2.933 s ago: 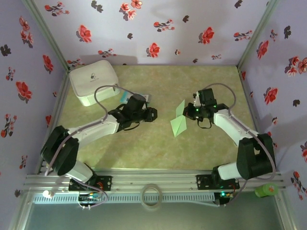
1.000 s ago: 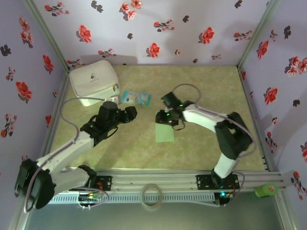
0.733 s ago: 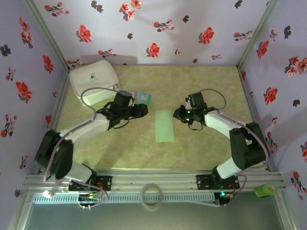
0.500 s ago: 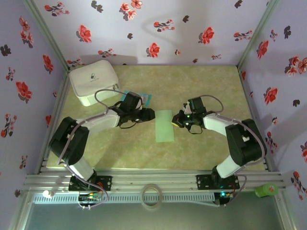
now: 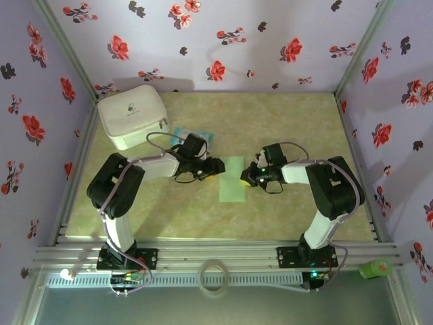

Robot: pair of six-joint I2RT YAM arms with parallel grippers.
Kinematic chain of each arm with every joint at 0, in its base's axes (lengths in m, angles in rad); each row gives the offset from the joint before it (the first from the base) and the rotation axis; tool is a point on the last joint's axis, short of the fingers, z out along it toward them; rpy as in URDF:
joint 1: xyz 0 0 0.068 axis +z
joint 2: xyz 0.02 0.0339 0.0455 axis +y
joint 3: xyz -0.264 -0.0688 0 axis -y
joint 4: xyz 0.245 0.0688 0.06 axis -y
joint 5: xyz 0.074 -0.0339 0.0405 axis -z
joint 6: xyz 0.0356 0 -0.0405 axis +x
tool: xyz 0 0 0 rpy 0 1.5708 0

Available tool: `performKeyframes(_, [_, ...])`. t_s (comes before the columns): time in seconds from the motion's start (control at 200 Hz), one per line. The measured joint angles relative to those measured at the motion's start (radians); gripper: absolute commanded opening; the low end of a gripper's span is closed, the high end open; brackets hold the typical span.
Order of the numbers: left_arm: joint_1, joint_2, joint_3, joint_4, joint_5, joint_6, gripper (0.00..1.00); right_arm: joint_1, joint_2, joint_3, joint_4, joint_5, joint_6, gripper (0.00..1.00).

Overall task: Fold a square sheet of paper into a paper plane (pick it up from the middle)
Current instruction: Third fold the triangle at the center of the table.

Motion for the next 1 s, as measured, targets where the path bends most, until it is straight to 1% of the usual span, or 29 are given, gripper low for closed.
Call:
performKeyframes(0.13, [-0.006,0.030,0.022,-0.008,0.011,-0.006,0.55,-0.007,0.000,-0.036,0.073,-0.018,0.009,0.05])
performKeyframes(0.235, [-0.013,0.038,0.029,-0.021,0.017,-0.007,0.52,-0.011,0.000,-0.052,0.109,-0.028,0.024,0.05])
performKeyframes(0.41, [-0.026,0.060,0.050,-0.047,0.021,-0.007,0.46,-0.013,0.000,-0.055,0.116,-0.031,0.031,0.05])
performKeyframes(0.575, [-0.032,0.084,0.079,-0.088,0.017,-0.007,0.46,-0.013,0.000,-0.055,0.116,-0.031,0.031,0.06])
performKeyframes(0.73, [-0.043,0.084,0.091,-0.122,0.003,-0.006,0.44,-0.013,0.000,-0.055,0.116,-0.031,0.031,0.06])
performKeyframes(1.0, [-0.048,0.084,0.092,-0.135,-0.003,-0.007,0.28,-0.013,-0.002,-0.055,0.114,-0.030,0.031,0.06])
